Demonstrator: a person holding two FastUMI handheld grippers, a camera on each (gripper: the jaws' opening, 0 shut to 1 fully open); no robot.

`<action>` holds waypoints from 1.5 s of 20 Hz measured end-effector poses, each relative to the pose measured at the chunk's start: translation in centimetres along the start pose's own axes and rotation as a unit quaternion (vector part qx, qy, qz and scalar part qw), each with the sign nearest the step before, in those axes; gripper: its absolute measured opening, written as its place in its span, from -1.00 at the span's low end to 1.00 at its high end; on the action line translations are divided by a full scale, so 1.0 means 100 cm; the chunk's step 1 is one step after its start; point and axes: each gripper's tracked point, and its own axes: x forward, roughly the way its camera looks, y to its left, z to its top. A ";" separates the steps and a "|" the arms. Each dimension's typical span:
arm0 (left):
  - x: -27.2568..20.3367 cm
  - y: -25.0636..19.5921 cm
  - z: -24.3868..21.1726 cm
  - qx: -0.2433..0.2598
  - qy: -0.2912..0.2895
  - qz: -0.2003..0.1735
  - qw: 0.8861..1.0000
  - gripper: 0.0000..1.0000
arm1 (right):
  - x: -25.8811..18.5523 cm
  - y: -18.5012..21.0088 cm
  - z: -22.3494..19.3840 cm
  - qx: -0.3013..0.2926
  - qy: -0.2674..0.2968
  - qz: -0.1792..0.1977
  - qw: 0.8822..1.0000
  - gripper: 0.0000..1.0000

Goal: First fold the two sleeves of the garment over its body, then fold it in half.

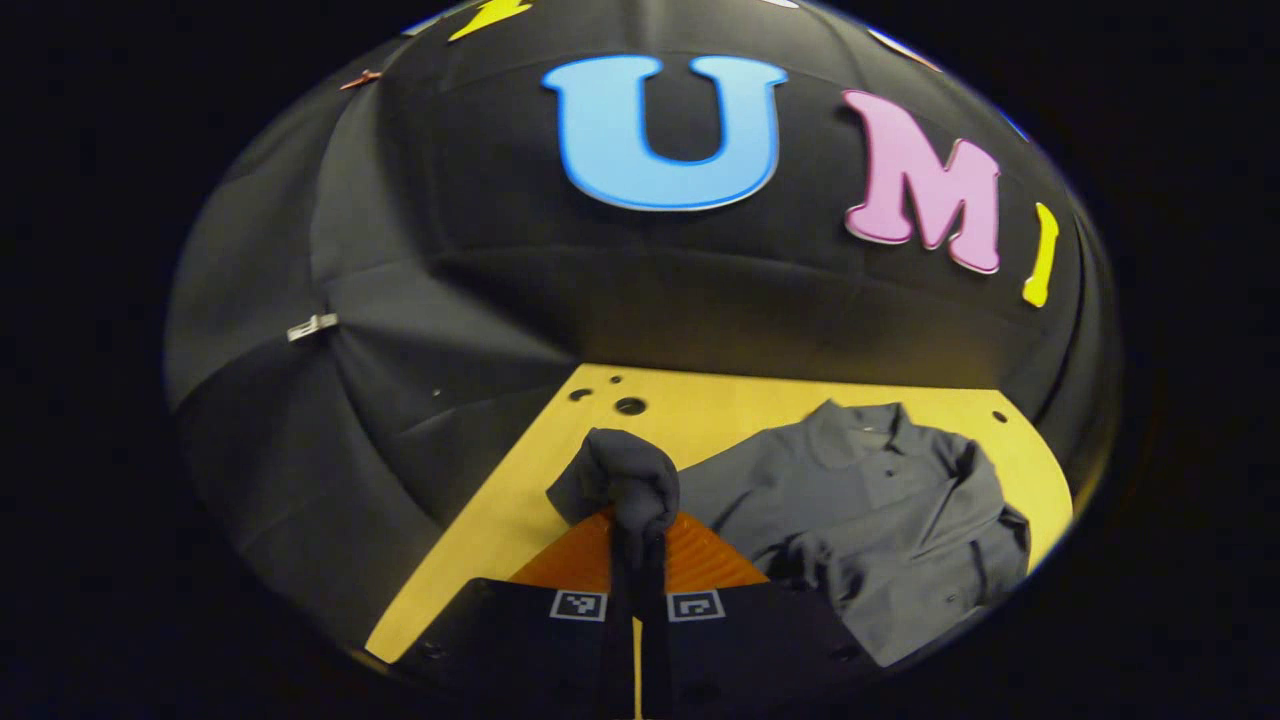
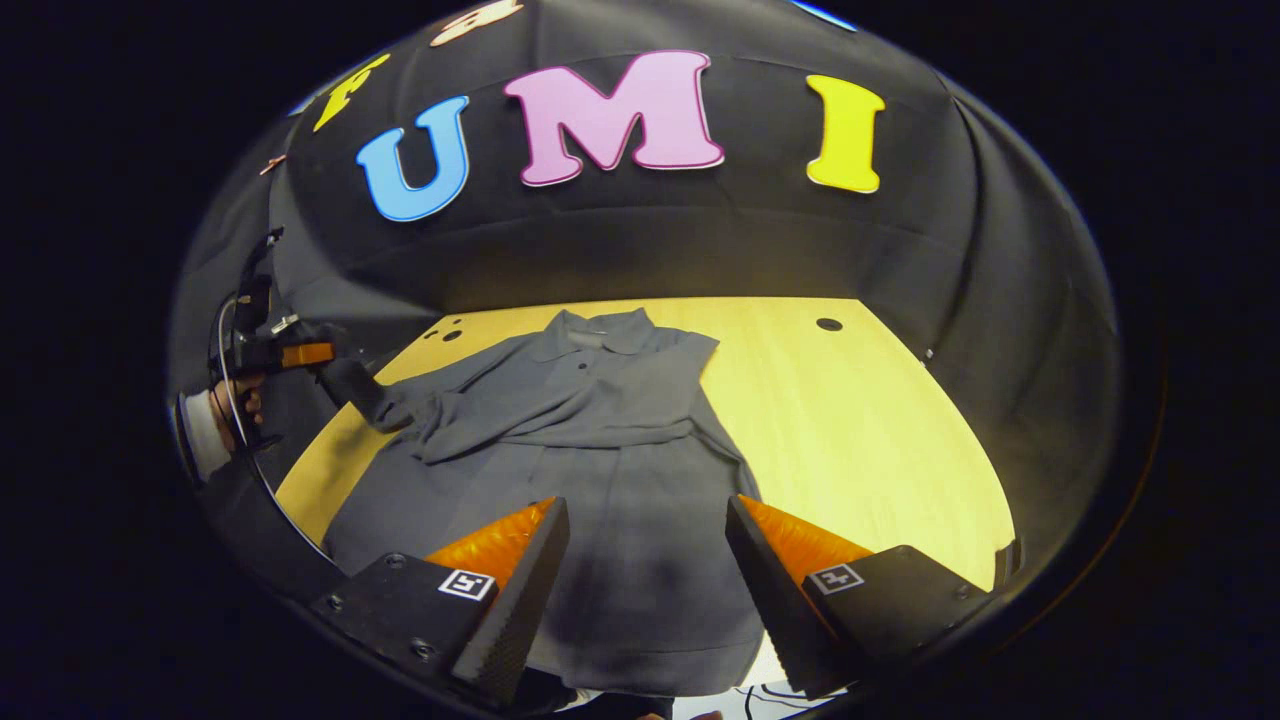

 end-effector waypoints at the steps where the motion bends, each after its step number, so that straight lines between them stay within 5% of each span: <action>1: -0.001 -0.023 0.008 0.005 -0.006 -0.014 1.000 -0.85 | 0.001 -0.010 -0.001 0.003 0.001 -0.002 1.000 0.95; 7: 0.002 -0.161 0.020 0.029 -0.014 -0.093 0.995 -0.84 | 0.002 -0.062 -0.009 0.015 0.008 -0.012 1.000 0.94; 16: 0.023 -0.313 -0.037 0.075 0.032 -0.157 0.984 -0.84 | 0.005 -0.110 -0.028 0.036 0.025 -0.023 0.999 0.94; 30: 0.057 -0.411 -0.147 0.155 0.085 -0.194 0.965 -0.75 | 0.010 -0.139 -0.051 0.049 0.045 -0.031 0.997 0.94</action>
